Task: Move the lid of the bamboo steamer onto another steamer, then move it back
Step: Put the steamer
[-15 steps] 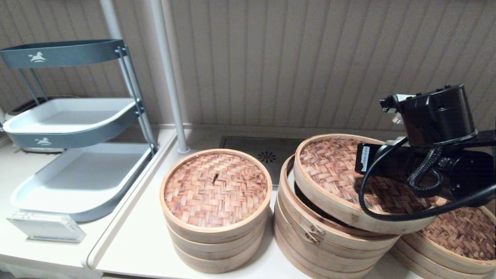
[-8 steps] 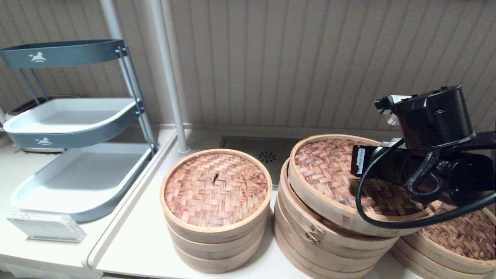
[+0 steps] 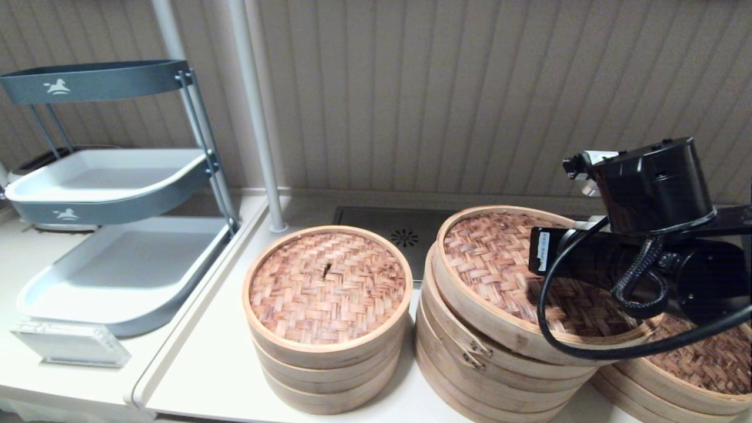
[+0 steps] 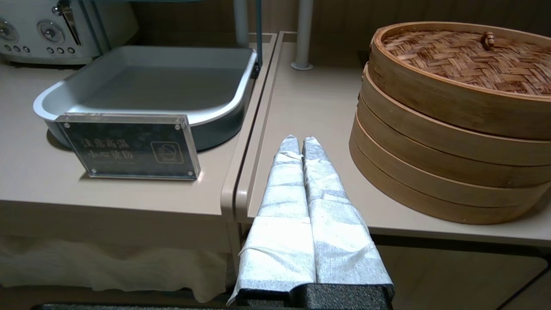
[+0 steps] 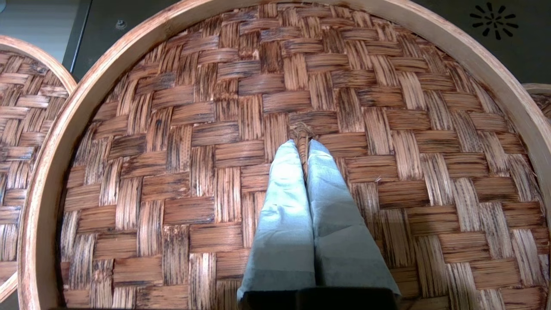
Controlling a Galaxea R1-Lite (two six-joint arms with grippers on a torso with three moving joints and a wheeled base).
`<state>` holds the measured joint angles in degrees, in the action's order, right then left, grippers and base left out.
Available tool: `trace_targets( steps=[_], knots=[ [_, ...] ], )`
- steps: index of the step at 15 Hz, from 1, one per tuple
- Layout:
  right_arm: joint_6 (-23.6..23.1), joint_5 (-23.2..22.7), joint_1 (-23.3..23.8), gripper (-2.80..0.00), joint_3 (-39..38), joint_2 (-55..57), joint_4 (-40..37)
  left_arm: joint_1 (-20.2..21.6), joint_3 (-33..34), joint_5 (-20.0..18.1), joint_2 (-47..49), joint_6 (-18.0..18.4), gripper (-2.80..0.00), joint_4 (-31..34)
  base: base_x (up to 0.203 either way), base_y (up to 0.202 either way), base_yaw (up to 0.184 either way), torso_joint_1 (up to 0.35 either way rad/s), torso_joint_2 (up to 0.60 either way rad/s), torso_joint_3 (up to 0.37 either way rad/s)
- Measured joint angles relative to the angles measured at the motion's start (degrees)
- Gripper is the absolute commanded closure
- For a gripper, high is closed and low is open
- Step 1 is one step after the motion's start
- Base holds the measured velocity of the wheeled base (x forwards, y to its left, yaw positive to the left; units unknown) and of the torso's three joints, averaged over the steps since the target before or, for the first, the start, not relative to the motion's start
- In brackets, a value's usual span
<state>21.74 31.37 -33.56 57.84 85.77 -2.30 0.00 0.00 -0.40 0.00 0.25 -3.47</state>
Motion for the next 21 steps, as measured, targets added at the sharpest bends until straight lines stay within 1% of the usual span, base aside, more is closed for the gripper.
trace_targets(
  steps=[7, 11, 21],
  knots=[
    [0.0, -0.1, -0.4, 0.00, -1.3, 0.0, 0.6, 0.0, 0.0, 0.0, 0.0, 0.0, 0.00, 0.0, 0.000, 0.000, 0.000, 0.000, 0.00, 0.000],
    [-0.4, 0.1, -0.3, 0.00, 0.1, 0.7, 2.2, 0.0, 0.0, 0.0, 0.0, 0.0, 0.00, 0.0, 0.000, 0.000, 0.000, 0.000, 0.00, 0.000],
    [-0.4, 0.1, -0.1, 0.00, 0.6, 1.8, 2.3, 0.0, 0.0, 0.0, 0.0, 0.0, 0.00, 0.0, 0.000, 0.000, 0.000, 0.000, 0.00, 0.000]
  ],
)
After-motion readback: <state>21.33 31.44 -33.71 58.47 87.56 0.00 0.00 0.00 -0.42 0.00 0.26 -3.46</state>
